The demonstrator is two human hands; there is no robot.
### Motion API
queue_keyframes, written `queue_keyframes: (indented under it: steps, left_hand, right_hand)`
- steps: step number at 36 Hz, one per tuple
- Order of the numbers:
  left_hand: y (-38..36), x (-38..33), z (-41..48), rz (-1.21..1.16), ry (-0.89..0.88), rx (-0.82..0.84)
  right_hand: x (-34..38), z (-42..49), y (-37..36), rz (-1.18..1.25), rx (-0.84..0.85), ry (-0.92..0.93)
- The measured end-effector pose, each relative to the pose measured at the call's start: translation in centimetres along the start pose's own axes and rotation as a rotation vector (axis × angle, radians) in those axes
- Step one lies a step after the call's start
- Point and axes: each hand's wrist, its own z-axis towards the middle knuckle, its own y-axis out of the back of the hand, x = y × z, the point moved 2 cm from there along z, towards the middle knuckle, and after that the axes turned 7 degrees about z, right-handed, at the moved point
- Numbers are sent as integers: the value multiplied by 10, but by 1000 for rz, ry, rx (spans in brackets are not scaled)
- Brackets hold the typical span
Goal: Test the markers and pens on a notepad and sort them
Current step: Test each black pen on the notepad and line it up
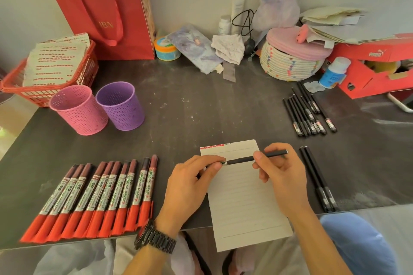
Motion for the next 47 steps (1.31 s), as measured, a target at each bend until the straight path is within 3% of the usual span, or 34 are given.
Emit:
queue_keyframes:
  steps: [13, 31, 38, 47]
  left_hand:
    - [2, -4, 0, -1, 20, 69]
    - [0, -5, -3, -131, 62, 46]
    - [1, -9, -1, 85, -38, 31]
    - [-8, 1, 3, 395, 114, 45]
  right_hand:
    - [-2, 1, -1, -22, 43, -12]
    - [2, 2, -6, -94, 122, -14]
    - [5, -3, -16, -200, 270, -49]
    - [54, 14, 58, -30, -52, -164]
